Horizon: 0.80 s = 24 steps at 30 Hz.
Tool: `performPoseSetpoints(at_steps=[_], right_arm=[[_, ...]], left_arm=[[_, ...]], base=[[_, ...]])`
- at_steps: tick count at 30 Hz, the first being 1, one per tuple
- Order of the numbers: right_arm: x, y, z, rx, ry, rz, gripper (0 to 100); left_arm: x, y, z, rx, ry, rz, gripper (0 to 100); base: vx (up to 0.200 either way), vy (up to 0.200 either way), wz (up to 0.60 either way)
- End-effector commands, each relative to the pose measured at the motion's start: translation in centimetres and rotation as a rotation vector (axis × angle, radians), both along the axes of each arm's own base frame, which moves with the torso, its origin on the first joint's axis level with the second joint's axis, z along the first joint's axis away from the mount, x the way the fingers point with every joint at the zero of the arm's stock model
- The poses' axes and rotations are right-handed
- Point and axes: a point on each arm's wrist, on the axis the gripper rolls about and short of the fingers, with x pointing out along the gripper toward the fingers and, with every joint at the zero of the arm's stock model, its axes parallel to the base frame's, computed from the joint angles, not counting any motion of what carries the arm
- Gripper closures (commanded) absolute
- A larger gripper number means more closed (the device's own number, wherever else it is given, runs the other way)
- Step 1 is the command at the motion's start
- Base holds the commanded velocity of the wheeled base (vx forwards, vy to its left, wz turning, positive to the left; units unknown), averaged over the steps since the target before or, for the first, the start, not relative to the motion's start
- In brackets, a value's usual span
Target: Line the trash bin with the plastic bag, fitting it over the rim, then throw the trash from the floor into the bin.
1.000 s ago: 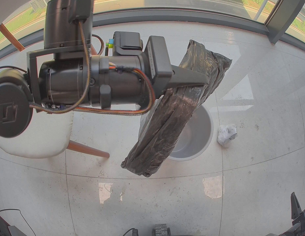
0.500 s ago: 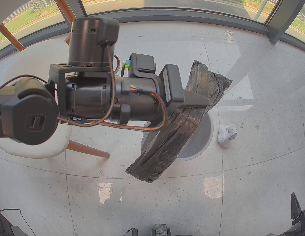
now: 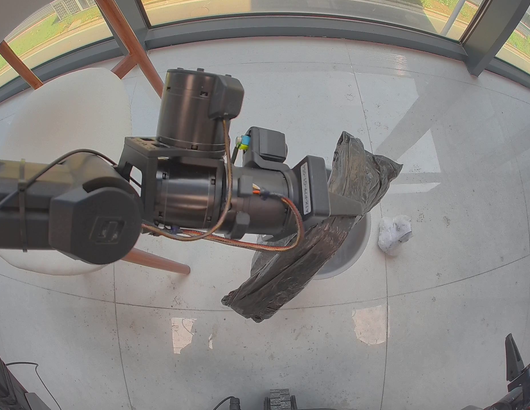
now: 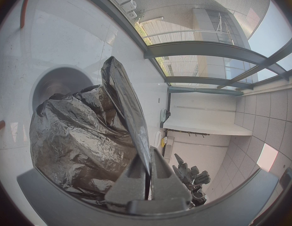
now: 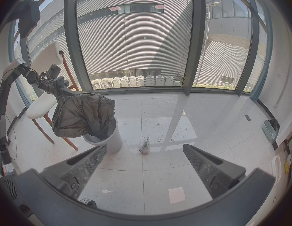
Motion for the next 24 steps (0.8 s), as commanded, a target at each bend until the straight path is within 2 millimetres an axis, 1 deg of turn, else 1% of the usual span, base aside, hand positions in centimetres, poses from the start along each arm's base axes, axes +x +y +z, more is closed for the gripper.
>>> performPoseSetpoints(at_steps=[1,5,7,11,18,24], right_arm=[[0.0,0.0,-0.5,0.0,0.001,0.0,0],[0.0,0.0,-0.5,0.0,0.001,0.0,0],[0.0,0.0,-0.5,0.0,0.001,0.0,0],[0.0,0.0,-0.5,0.0,0.001,0.0,0],[0.0,0.0,-0.5,-0.001,0.004,0.0,0],[0.0,0.0,-0.5,-0.001,0.004,-0.004,0]], left_arm=[[1.1,-0.5,-1.8,0.046,-0.005,0.004,100],[1.7,-0.4,-2.5,0.077,-0.055,-0.003,100],[1.9,-0.6,-3.1,0.114,-0.121,-0.009,100],[2.0,-0.6,-3.3,0.167,-0.199,0.01,100],[1.6,-0.3,-3.4,0.212,-0.205,0.019,100],[1.9,-0.3,-4.0,0.332,-0.338,0.067,100]], base=[[0.0,0.0,0.0],[0.0,0.0,0.0],[0.0,0.0,0.0],[0.0,0.0,0.0],[0.0,0.0,0.0],[0.0,0.0,0.0]])
